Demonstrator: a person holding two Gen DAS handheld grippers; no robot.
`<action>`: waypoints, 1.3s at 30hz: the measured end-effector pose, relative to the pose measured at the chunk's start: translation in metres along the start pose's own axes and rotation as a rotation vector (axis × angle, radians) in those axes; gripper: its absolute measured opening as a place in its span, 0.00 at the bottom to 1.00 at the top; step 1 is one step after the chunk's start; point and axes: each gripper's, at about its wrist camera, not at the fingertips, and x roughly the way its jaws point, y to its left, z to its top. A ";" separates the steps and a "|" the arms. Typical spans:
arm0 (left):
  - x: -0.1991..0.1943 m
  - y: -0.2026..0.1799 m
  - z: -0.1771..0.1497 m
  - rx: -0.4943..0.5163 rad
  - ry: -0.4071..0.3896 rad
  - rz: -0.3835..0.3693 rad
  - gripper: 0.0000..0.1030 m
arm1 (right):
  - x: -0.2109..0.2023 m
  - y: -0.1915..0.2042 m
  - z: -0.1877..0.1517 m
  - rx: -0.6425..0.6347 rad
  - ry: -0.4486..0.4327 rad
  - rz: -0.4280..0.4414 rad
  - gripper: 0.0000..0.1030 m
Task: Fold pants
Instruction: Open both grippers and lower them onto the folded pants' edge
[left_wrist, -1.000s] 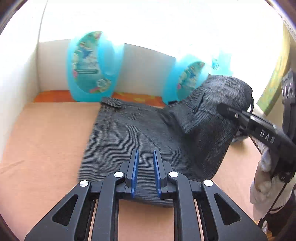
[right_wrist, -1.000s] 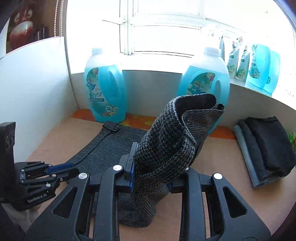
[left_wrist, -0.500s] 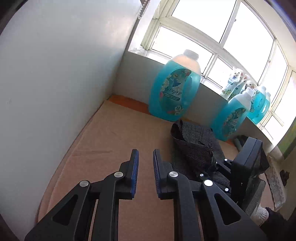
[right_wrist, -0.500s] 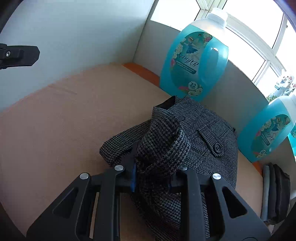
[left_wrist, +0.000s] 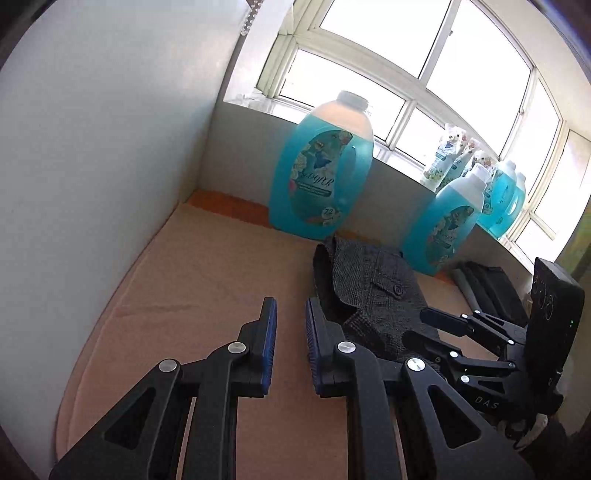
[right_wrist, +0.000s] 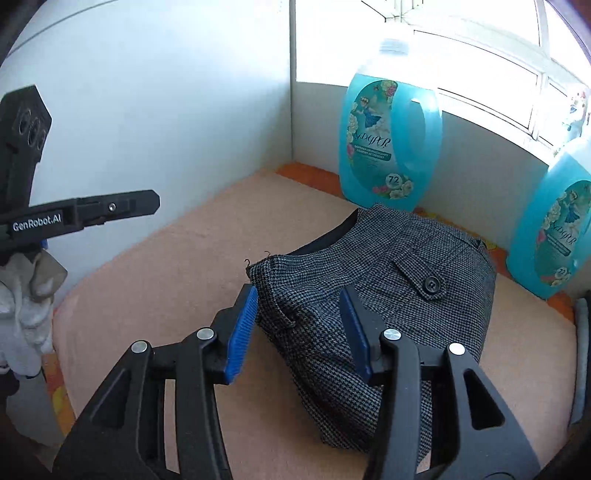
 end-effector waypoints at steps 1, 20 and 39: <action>0.003 -0.005 0.000 0.010 0.007 -0.007 0.14 | -0.007 -0.008 0.000 0.019 -0.011 -0.002 0.47; 0.105 -0.093 -0.018 0.256 0.163 0.009 0.14 | -0.014 -0.158 -0.020 0.340 0.037 -0.083 0.59; 0.110 -0.049 -0.016 0.046 0.240 -0.025 0.64 | 0.067 -0.232 -0.022 0.562 0.118 0.065 0.75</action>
